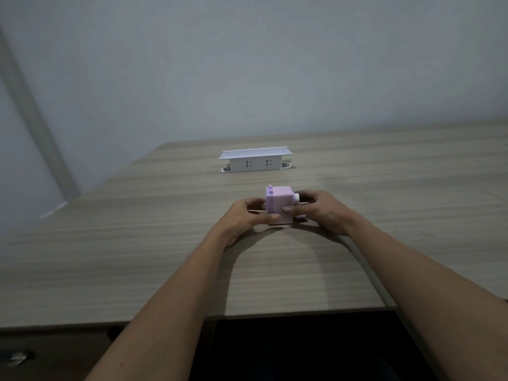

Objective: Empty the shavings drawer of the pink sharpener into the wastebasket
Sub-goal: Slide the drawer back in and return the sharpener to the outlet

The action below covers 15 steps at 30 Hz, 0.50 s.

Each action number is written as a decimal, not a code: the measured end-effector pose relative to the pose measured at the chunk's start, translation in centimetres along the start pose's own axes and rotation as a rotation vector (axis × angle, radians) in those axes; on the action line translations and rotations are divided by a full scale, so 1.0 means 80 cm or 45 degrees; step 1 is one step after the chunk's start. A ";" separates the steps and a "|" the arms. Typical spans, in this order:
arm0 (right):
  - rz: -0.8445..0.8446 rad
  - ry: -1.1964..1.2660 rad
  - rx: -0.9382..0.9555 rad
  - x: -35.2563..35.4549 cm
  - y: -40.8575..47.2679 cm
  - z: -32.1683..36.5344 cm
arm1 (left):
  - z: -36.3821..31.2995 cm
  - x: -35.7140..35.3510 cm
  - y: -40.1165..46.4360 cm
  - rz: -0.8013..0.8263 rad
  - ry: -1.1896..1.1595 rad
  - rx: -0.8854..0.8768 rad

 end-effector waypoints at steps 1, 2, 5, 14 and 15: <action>-0.001 -0.003 0.004 0.002 0.000 -0.002 | -0.001 0.000 0.000 -0.006 -0.015 -0.011; -0.009 -0.006 0.012 0.006 0.002 -0.005 | -0.003 0.000 0.000 -0.013 -0.034 -0.023; -0.031 -0.025 -0.003 0.014 0.010 -0.003 | -0.007 0.000 0.004 -0.008 -0.068 -0.036; -0.066 -0.050 0.078 0.044 0.066 0.007 | -0.016 0.011 0.072 -0.037 -0.059 -0.039; -0.079 -0.054 0.099 0.049 0.075 0.009 | -0.017 0.013 0.084 -0.051 -0.057 -0.050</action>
Point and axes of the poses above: each hand's wrist, its own y-axis towards the middle knuckle, its own x-axis out of the back of the hand, z = x × y, the point moved 2 cm from there along y, towards the middle knuckle, and after that the axes turned 14 degrees about y, right-handed, at the moved point
